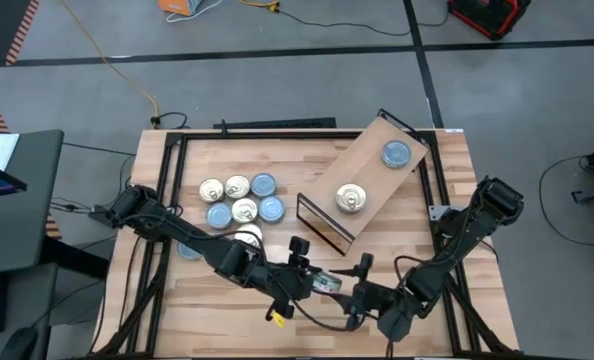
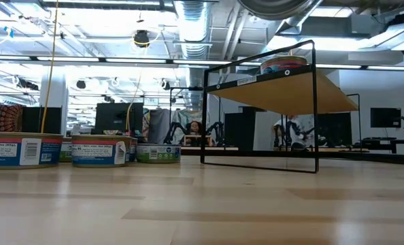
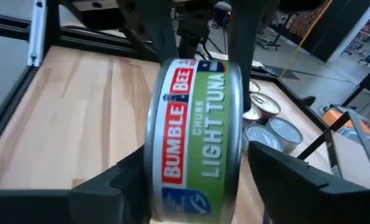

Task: Stack canned seafood by type on shelf
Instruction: Stack the green tuna can on the shelf, then stack the blue and pink tuna can on the shelf

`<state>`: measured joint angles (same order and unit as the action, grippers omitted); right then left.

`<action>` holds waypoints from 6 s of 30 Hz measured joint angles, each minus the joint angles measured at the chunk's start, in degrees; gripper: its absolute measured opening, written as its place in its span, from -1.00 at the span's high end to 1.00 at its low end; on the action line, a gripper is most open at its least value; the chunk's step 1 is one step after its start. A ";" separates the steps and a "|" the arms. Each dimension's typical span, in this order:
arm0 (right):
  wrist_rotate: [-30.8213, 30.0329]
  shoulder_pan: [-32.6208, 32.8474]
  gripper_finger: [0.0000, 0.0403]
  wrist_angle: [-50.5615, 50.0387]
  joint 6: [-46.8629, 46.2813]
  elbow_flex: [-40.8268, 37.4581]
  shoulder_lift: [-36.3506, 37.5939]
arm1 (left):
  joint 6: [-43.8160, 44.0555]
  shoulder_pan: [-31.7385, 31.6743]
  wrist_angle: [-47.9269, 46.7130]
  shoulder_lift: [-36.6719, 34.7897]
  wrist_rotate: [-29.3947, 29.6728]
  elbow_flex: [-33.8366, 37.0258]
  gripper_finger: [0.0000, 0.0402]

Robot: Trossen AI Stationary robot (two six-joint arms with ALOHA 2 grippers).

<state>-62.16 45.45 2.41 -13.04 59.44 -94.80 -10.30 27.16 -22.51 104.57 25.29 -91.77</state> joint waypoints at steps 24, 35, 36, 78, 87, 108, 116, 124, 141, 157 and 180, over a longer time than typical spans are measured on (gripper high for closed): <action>5.94 0.37 0.22 -31.27 -25.25 -0.07 24.11 | -9.92 3.15 9.41 -0.07 10.07 11.87 -0.39; 11.09 -14.31 0.20 -56.67 -40.21 -0.07 43.96 | -27.89 -5.22 48.61 -5.80 -7.25 35.62 -0.21; 11.93 -16.18 0.20 -58.66 -41.02 -0.07 45.59 | -27.89 -5.73 48.81 -6.90 -7.89 36.61 -0.20; 53.00 -80.03 0.18 -47.31 -24.56 -7.23 56.50 | -23.48 -15.80 65.39 -19.19 -31.76 50.47 -0.20; 62.16 -90.00 0.18 -46.53 -21.78 -11.34 56.48 | -23.07 -15.93 65.06 -19.19 -33.01 50.47 -0.20; 84.97 -108.17 0.04 -37.95 -18.09 -20.15 57.32 | -23.06 -16.06 63.39 -19.19 -32.52 50.47 -0.20; 86.38 -109.68 -0.29 -41.24 -16.44 -20.09 57.37 | -22.98 -16.91 62.72 -19.19 -32.49 50.45 -0.20; 86.63 -109.63 -0.50 -48.01 -16.24 -15.09 57.35 | -22.96 -17.05 62.63 -19.19 -32.50 50.45 -0.20; 82.65 -109.63 -0.53 -54.36 -16.90 -13.59 57.38 | -22.22 -17.03 61.71 -19.40 -32.95 50.40 -0.20; 77.68 -92.42 -0.52 -56.43 -18.21 -14.47 76.27 | -5.36 -15.19 24.71 -36.22 -25.52 50.39 -0.20; 69.39 -62.94 -0.51 -13.29 3.20 -11.73 55.77 | 15.06 -15.52 -7.83 -37.15 -16.95 44.33 -0.20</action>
<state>7.23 -17.49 -10.87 -9.84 47.71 -39.03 4.76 11.64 -30.34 67.42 8.33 -47.44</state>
